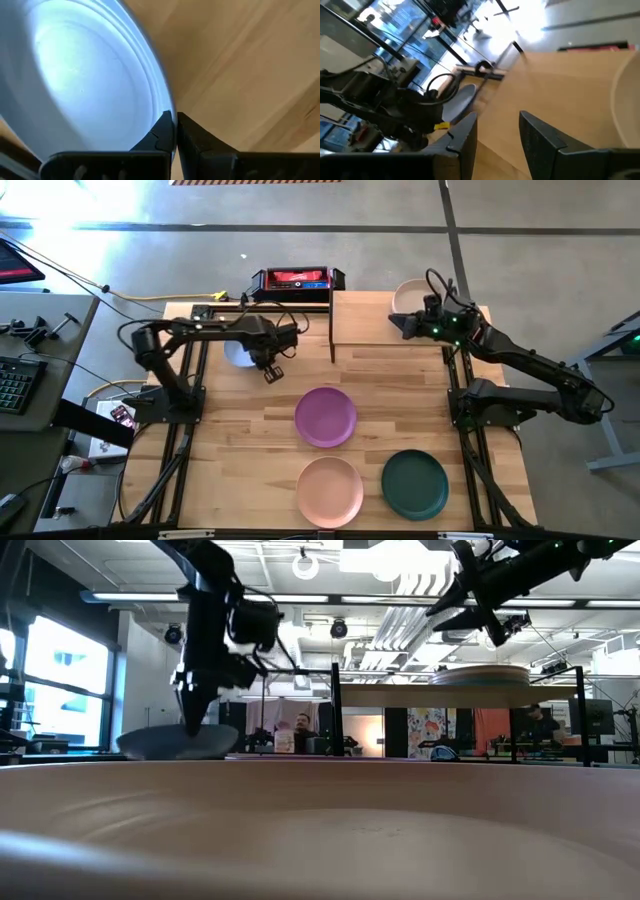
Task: Place and stack plates onto a shelf
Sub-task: Put the blue plate on the shelf
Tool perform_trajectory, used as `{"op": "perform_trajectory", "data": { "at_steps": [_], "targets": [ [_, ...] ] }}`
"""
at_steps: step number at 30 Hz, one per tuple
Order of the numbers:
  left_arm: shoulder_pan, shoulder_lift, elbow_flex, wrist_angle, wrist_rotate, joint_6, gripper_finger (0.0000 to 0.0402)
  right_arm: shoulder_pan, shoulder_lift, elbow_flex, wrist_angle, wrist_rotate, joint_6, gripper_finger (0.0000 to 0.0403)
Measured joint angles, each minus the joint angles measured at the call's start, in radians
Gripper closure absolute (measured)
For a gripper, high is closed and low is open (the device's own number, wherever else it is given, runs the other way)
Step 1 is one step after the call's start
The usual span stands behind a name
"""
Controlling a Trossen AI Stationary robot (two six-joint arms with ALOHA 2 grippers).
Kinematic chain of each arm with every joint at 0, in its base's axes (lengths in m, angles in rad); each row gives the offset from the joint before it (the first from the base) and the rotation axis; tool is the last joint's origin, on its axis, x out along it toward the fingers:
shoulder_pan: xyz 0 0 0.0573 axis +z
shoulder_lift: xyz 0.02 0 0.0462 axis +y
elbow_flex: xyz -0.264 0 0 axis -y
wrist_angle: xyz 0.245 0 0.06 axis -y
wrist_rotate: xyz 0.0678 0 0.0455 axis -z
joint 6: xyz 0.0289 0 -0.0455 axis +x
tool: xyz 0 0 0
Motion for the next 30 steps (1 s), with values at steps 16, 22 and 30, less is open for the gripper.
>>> {"op": "perform_trajectory", "data": {
  "at_steps": [16,22,30],
  "targets": [
    [-0.034,-0.379,0.000,0.114,-0.287,0.409,0.0401,-0.001,0.000,0.000,0.366,0.025,-0.034,0.0275],
    [-0.034,-0.431,0.000,0.370,-0.299,0.750,0.0401,-0.001,0.000,0.000,0.440,0.044,-0.086,0.0275],
    [-0.033,-0.423,0.000,0.770,-0.262,1.157,0.0401,-0.001,0.000,0.000,0.448,0.044,-0.079,0.0275]
  ]
}}
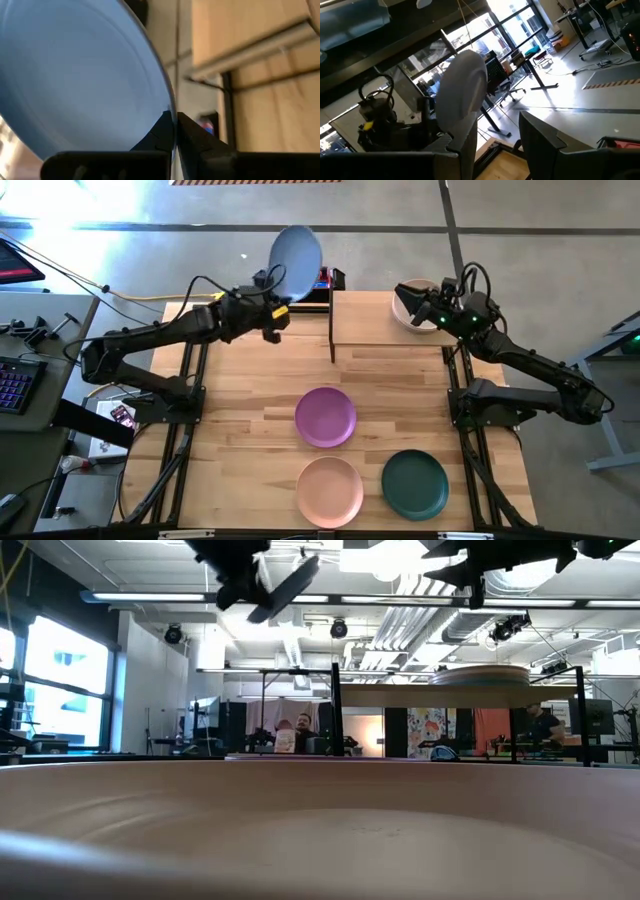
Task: Place and stack plates onto a shelf
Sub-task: Put the blue plate on the shelf
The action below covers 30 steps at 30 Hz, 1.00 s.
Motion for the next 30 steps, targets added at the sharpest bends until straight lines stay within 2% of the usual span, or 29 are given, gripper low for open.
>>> {"op": "perform_trajectory", "data": {
  "at_steps": [6,11,18,23,30],
  "targets": [
    [0.013,0.000,0.000,0.137,0.099,0.114,0.0401,0.000,0.000,0.000,0.052,0.000,0.000,0.0275],
    [0.012,0.000,0.000,0.141,0.120,0.181,0.0401,0.000,0.000,0.000,0.137,0.031,0.000,0.0275],
    [0.012,0.004,0.000,0.102,0.120,0.295,0.0401,0.000,0.001,0.013,0.156,0.033,-0.059,0.0275],
    [0.012,0.004,0.000,0.036,0.119,0.306,0.0401,0.001,0.039,0.137,0.049,0.010,-0.166,0.0275],
    [0.012,0.004,0.000,-0.115,0.046,0.314,0.0401,0.000,0.188,0.438,-0.352,0.027,-0.243,0.0275]
  ]
}}
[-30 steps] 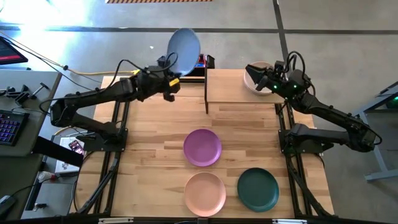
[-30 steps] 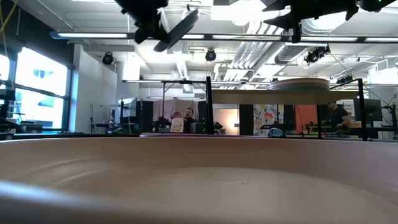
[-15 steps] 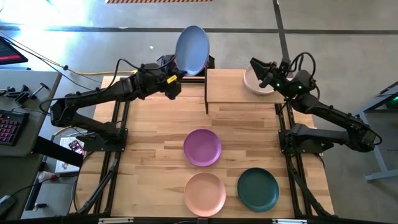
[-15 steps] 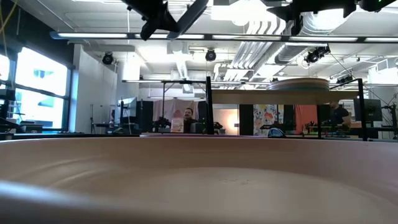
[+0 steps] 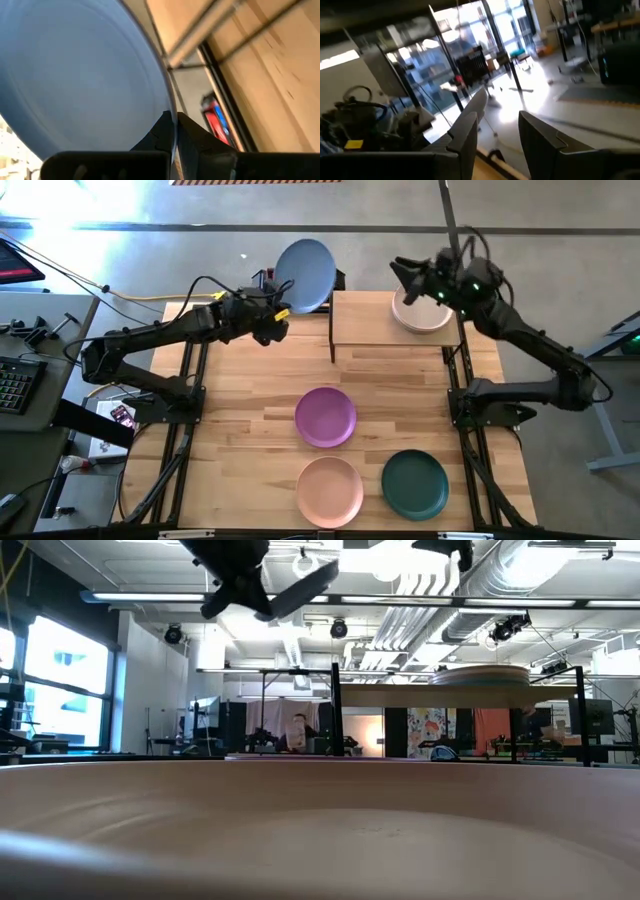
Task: Place and stack plates onto a shelf
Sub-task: Put the blue plate on the shelf
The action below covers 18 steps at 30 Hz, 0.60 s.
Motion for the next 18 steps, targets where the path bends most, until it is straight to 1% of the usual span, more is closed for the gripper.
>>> {"op": "perform_trajectory", "data": {
  "at_steps": [4,9,13,18],
  "targets": [
    [-0.001,0.000,0.000,-0.079,-0.039,-0.031,0.0401,0.000,0.110,0.153,-0.181,0.000,0.025,0.0275],
    [-0.016,0.000,0.000,-0.174,-0.039,-0.099,0.0401,0.000,0.241,0.321,-0.382,0.000,0.077,0.0275],
    [-0.018,0.000,0.000,-0.243,-0.037,-0.154,0.0401,0.000,0.332,0.426,-0.500,0.000,0.107,0.0275],
    [-0.018,0.000,0.000,-0.334,-0.017,-0.163,0.0401,0.000,0.428,0.524,-0.601,-0.009,0.116,0.0275]
  ]
}}
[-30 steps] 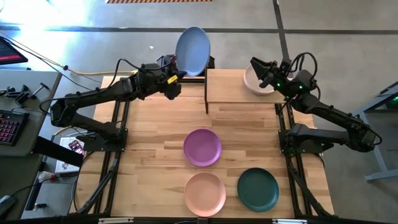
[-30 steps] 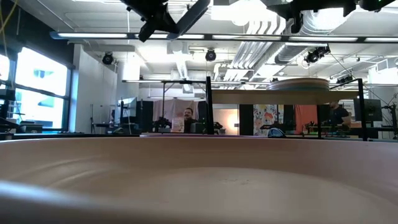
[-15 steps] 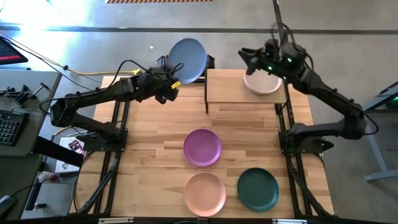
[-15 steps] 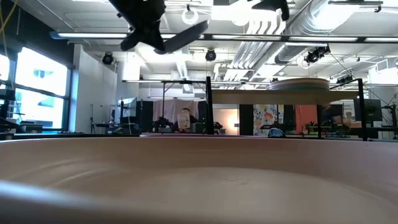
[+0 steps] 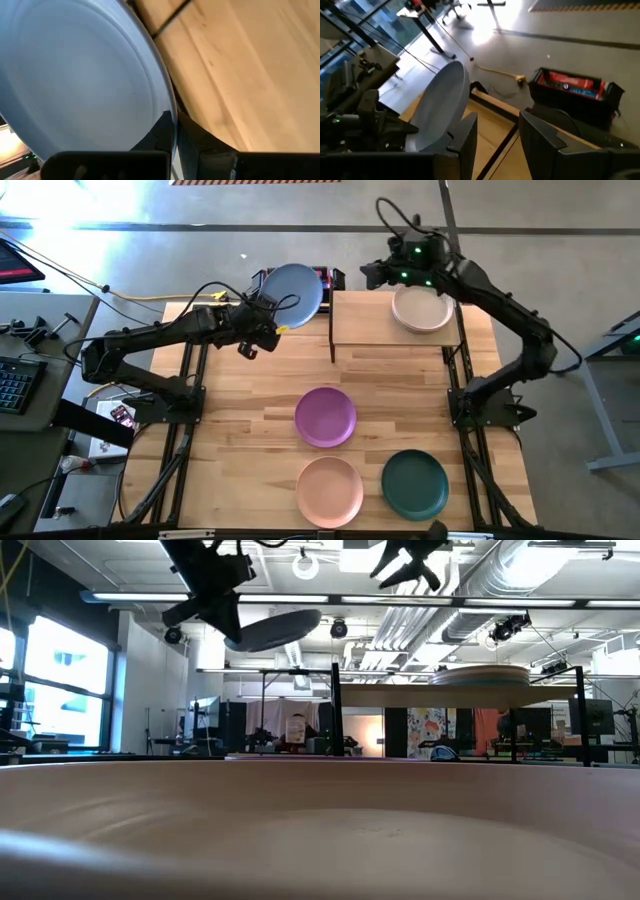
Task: Place and stack plates onto a shelf
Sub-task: Put the blue plate on the shelf
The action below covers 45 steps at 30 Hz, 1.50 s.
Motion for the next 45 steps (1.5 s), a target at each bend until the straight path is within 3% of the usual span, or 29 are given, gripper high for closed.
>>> {"op": "perform_trajectory", "data": {
  "at_steps": [8,19,24,35,45],
  "targets": [
    [-0.011,0.000,0.000,-0.036,-0.013,0.057,0.0401,0.039,0.110,0.048,-0.032,-0.028,0.023,0.0275],
    [-0.060,0.082,0.000,-0.021,-0.153,0.274,0.0401,0.102,0.174,0.048,-0.021,-0.027,0.055,0.0275],
    [-0.066,0.118,0.000,0.032,-0.237,0.265,0.0401,0.127,0.177,0.049,-0.023,0.015,0.060,0.0275],
    [-0.091,0.122,0.000,0.215,-0.244,0.375,0.0401,0.126,0.177,0.049,-0.058,0.087,0.049,0.0275],
    [-0.093,0.122,0.000,0.299,-0.243,0.357,0.0401,0.123,0.177,0.049,-0.057,0.088,0.049,0.0275]
  ]
}}
